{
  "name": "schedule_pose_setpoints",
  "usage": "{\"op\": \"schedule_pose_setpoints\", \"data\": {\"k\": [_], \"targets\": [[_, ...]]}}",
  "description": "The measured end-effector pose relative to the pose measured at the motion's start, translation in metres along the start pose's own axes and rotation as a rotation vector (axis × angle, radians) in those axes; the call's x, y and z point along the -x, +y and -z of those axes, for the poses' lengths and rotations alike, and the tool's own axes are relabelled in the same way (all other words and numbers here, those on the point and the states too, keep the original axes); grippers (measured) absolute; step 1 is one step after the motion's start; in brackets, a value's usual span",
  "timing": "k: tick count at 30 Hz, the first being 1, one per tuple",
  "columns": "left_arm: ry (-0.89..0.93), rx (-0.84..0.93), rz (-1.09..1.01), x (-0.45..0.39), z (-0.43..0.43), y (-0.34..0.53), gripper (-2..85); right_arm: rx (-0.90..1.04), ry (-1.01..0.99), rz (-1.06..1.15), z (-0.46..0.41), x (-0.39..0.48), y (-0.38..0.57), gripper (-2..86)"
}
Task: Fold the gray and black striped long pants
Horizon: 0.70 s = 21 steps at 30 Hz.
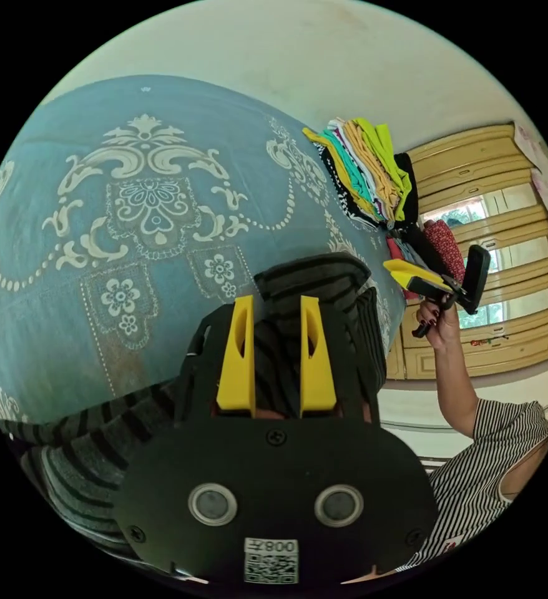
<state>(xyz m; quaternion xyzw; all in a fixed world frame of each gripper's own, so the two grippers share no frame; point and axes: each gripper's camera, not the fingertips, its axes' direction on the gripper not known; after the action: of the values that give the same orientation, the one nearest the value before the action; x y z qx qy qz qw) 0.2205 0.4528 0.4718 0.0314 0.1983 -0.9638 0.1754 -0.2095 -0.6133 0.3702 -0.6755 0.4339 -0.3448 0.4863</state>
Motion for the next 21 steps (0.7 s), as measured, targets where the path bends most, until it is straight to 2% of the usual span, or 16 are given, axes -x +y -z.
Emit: {"op": "schedule_pose_setpoints", "data": {"k": [4, 9, 12, 15, 21], "targets": [[0.025, 0.107, 0.018, 0.009, -0.034, -0.015, 6.3, 0.067, -0.028, 0.037, -0.023, -0.003, -0.037, 8.7], [0.152, -0.04, -0.062, -0.017, -0.021, -0.008, 3.6, 0.129, -0.105, 0.012, -0.029, -0.019, -0.029, 8.4], [0.232, -0.099, -0.209, -0.063, -0.011, 0.01, 3.1, 0.031, -0.252, -0.084, 0.005, -0.043, 0.007, 8.8], [0.235, -0.082, -0.362, -0.116, -0.018, 0.036, 2.9, -0.061, -0.427, -0.214, 0.039, -0.072, 0.065, 9.8], [0.202, 0.103, -0.54, -0.192, -0.086, 0.085, 3.5, -0.203, -0.593, -0.556, 0.08, -0.119, 0.221, 11.9]]}}
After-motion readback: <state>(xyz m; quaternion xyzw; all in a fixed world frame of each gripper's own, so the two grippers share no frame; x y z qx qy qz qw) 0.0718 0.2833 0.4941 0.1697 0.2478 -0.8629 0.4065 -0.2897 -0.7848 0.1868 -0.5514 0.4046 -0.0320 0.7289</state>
